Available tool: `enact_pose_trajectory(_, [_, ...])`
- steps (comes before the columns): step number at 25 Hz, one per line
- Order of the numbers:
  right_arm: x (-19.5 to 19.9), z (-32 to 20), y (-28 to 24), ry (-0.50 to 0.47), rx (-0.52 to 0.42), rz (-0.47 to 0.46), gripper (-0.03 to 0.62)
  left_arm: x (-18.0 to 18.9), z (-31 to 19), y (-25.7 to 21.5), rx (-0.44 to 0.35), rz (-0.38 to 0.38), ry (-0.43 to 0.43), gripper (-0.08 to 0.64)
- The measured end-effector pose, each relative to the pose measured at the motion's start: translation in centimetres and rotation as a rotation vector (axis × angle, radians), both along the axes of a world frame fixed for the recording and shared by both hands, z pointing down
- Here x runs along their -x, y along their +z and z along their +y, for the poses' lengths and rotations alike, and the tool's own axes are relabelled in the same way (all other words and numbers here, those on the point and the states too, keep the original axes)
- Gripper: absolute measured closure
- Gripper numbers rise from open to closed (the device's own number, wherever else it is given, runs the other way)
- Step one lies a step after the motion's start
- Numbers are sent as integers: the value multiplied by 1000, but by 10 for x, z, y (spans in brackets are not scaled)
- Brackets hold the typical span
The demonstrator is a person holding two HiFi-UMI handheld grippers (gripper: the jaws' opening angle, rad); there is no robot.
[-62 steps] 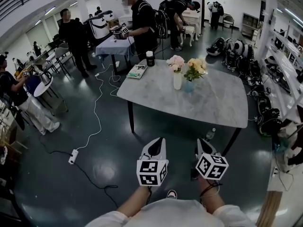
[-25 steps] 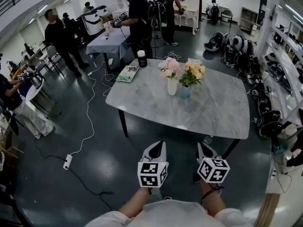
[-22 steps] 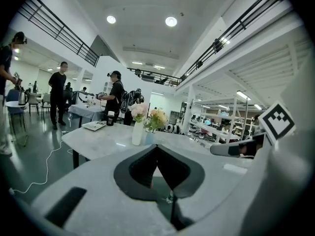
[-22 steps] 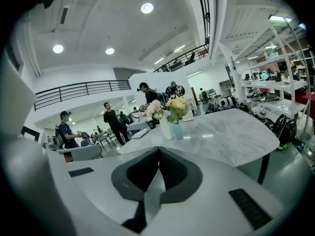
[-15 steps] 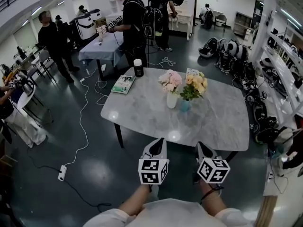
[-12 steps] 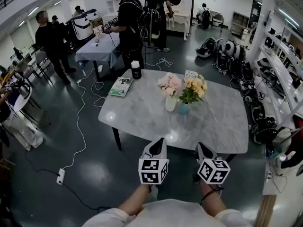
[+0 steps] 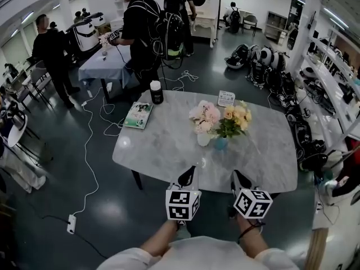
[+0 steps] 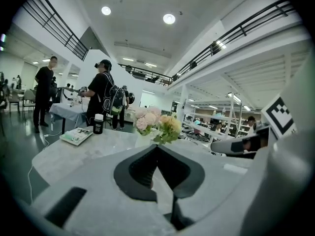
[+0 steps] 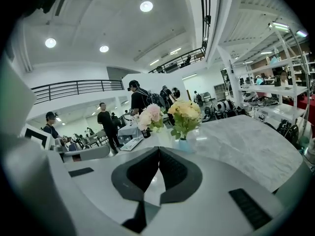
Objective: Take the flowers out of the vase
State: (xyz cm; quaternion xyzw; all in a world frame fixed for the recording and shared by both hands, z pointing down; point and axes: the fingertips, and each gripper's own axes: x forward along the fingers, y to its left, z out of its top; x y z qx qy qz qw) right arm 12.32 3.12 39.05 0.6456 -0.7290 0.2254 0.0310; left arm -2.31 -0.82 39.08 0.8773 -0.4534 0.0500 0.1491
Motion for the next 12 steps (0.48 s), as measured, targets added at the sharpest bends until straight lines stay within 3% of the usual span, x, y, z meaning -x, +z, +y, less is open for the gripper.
enact_pose_trajectory(12, [11, -67, 10, 73, 16, -20, 587, 3, -80, 15, 17, 16, 97, 566])
